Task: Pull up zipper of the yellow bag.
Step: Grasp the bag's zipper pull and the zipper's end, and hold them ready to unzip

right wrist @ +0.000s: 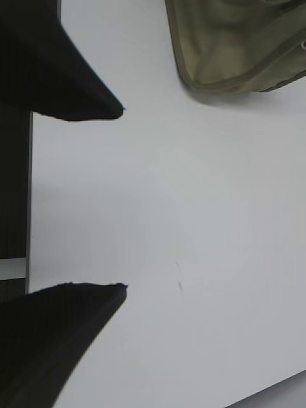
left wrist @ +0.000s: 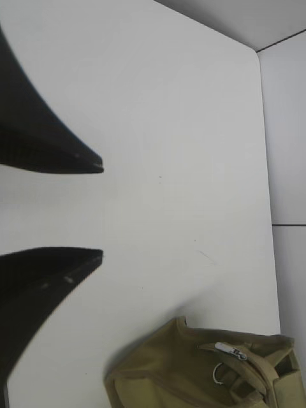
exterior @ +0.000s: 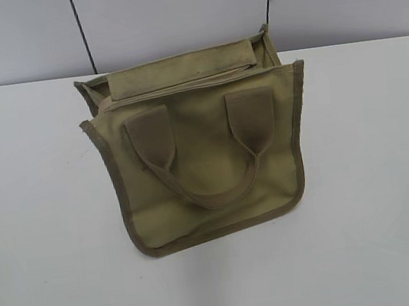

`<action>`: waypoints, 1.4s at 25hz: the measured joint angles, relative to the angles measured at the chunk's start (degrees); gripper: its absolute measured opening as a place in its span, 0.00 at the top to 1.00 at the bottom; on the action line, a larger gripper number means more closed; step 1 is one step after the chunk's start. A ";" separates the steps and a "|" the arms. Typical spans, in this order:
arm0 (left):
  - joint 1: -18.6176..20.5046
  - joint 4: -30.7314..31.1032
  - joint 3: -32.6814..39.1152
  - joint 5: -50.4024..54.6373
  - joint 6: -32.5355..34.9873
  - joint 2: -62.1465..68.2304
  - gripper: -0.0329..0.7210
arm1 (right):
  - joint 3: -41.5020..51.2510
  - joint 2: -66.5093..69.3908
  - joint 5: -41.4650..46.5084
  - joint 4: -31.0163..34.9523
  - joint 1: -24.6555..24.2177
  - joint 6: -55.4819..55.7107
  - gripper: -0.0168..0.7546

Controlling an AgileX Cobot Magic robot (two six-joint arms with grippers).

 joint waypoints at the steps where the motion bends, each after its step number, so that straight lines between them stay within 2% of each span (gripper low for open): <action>1: 0.00 0.00 0.00 0.02 0.00 0.00 0.57 | 0.00 0.00 0.00 0.00 0.00 0.00 0.23; 35: 0.00 -0.75 -0.60 -1.01 0.00 1.14 0.55 | 0.00 0.00 0.00 0.00 0.00 0.00 0.23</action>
